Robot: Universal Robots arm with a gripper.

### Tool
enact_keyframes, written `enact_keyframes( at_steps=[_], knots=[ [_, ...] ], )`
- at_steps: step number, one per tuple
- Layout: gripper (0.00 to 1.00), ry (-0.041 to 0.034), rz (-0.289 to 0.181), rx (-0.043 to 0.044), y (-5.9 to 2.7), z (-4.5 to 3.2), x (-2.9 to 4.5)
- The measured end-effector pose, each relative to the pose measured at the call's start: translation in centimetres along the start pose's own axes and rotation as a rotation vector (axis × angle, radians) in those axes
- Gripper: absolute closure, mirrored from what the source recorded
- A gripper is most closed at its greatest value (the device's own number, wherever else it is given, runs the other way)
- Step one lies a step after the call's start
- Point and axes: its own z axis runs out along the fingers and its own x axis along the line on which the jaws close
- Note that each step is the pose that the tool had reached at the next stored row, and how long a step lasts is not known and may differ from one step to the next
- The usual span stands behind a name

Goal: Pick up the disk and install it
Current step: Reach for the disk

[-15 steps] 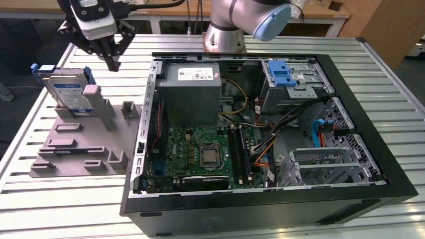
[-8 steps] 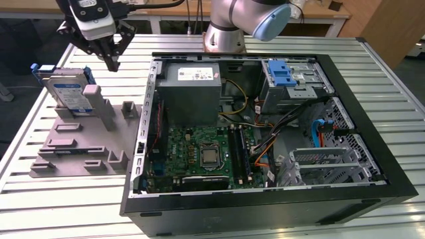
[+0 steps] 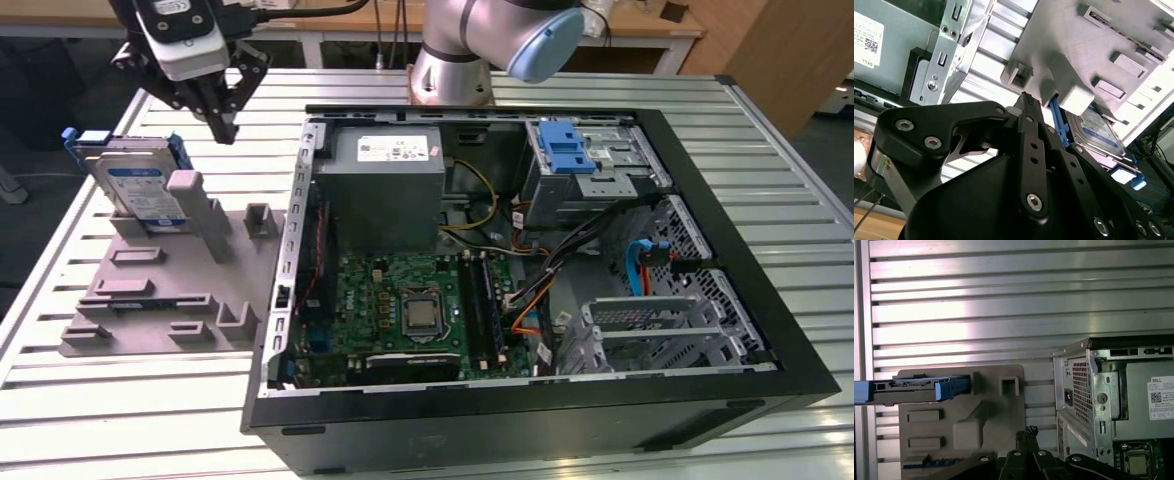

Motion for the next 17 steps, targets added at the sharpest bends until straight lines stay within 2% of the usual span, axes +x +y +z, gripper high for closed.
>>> enact_keyframes(
  at_steps=[14, 17],
  knots=[
    [0.89, 0.0002, 0.000, 0.0000, 0.62, 0.19, 1.59],
    [0.89, 0.0004, 0.000, 0.0011, 1.39, 0.21, 2.02]
  ],
)
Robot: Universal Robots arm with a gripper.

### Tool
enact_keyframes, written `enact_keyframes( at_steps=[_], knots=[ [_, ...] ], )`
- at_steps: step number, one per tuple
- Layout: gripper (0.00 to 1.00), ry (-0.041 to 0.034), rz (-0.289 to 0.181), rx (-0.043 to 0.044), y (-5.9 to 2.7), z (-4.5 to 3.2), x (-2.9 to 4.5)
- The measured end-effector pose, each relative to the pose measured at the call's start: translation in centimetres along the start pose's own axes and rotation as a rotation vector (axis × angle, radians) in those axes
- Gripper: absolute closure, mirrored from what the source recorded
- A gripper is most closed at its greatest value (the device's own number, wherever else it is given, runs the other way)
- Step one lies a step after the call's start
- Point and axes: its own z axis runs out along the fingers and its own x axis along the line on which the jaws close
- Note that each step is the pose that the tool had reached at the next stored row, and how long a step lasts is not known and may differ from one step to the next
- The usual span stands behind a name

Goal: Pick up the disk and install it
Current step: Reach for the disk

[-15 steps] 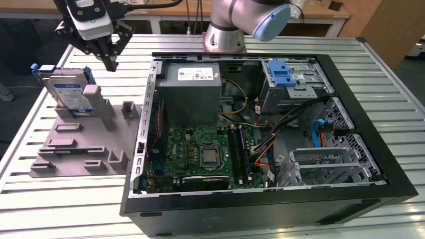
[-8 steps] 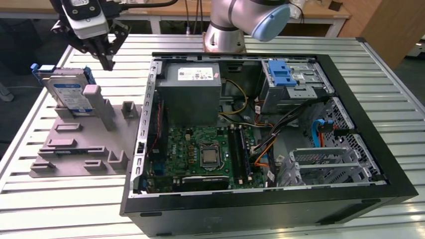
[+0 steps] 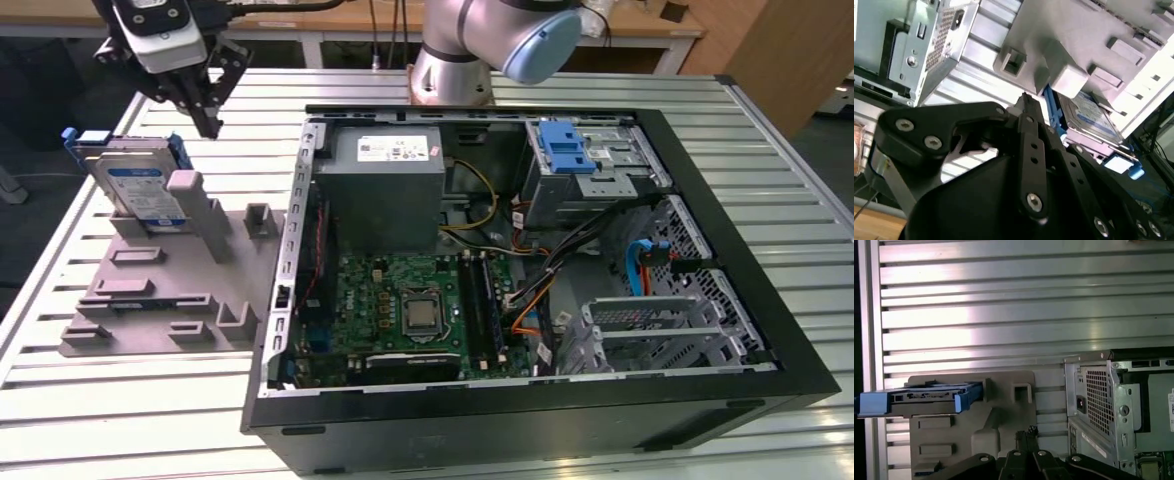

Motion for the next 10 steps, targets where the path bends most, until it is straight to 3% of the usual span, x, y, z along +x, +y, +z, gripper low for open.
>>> enact_keyframes(
  at_steps=[4, 10],
  knots=[
    [0.89, -0.0007, 0.000, 0.0057, 1.30, 0.05, 0.60],
    [0.89, -0.0007, 0.000, 0.0059, 1.33, 0.07, 3.27]
  ],
)
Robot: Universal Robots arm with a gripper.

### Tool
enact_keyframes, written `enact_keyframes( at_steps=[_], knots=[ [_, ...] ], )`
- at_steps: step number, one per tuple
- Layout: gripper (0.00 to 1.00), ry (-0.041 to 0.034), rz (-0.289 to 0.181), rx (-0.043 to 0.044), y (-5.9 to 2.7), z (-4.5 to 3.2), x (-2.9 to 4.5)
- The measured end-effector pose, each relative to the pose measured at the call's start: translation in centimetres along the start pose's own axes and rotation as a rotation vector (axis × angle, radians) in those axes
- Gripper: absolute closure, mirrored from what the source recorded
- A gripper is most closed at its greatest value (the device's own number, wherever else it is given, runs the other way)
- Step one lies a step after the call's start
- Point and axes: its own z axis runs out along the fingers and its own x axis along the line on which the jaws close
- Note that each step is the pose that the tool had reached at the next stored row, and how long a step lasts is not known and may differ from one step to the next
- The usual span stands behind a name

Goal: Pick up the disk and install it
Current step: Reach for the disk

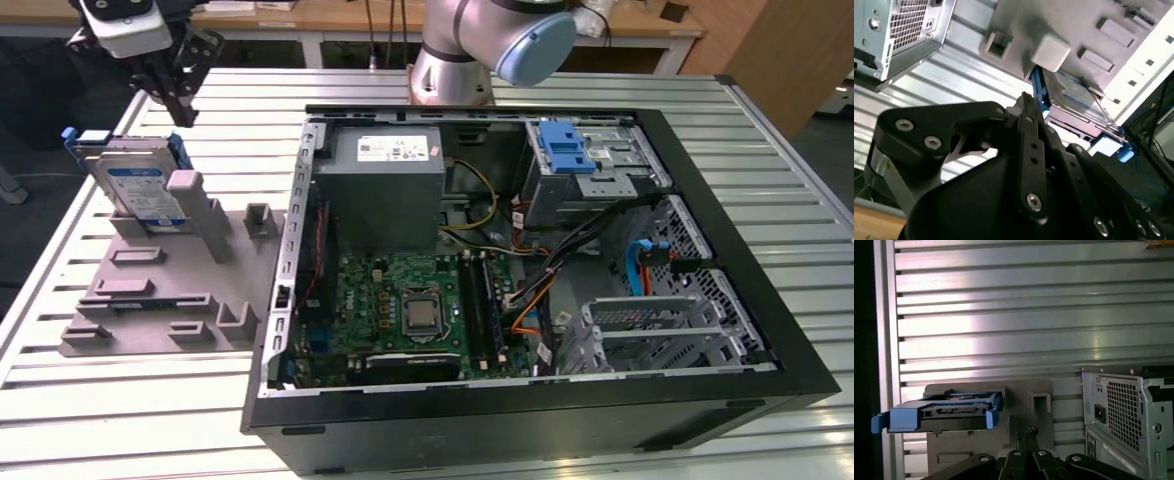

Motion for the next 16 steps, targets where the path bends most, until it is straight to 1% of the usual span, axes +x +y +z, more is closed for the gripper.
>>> enact_keyframes(
  at_steps=[5, 7, 9, 10, 12, 16],
  knots=[
    [0.89, 0.0001, -0.001, 0.0010, -0.09, 0.12, 2.22],
    [0.89, -0.0003, -0.003, 0.0072, -0.13, 0.14, 2.74],
    [0.89, -0.0011, -0.008, 0.0190, -0.09, 0.15, 2.93],
    [0.89, -0.0010, -0.010, 0.0215, -0.03, 0.15, 3.13],
    [0.89, -0.0010, -0.014, 0.0219, -0.03, 0.21, 3.70],
    [0.89, -0.0005, -0.014, 0.0219, -0.14, 0.39, 5.44]
  ],
)
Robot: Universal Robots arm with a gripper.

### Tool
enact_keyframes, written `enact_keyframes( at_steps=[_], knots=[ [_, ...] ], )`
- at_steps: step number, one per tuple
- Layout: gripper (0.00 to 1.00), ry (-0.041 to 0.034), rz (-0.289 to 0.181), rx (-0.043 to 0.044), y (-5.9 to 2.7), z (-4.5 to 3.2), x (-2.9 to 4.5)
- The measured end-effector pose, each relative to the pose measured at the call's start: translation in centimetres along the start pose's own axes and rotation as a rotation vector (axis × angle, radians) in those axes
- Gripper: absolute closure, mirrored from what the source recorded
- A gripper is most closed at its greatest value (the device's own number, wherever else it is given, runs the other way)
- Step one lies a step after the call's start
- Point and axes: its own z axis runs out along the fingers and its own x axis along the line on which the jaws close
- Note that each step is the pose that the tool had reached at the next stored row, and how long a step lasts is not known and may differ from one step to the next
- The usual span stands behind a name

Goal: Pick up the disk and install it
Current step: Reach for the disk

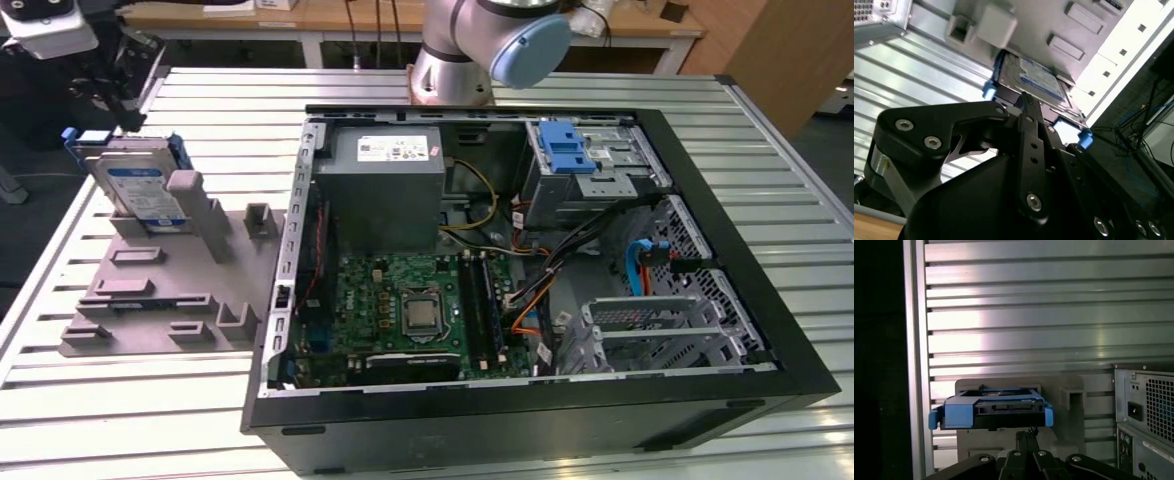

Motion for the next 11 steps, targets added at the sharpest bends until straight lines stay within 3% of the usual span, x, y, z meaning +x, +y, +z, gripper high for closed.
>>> enact_keyframes(
  at_steps=[8, 11],
  knots=[
    [0.89, 0.0021, 0.000, 0.0001, 0.29, 0.28, 3.63],
    [0.89, 0.0026, 0.000, 0.0001, 0.28, 0.32, 4.09]
  ],
)
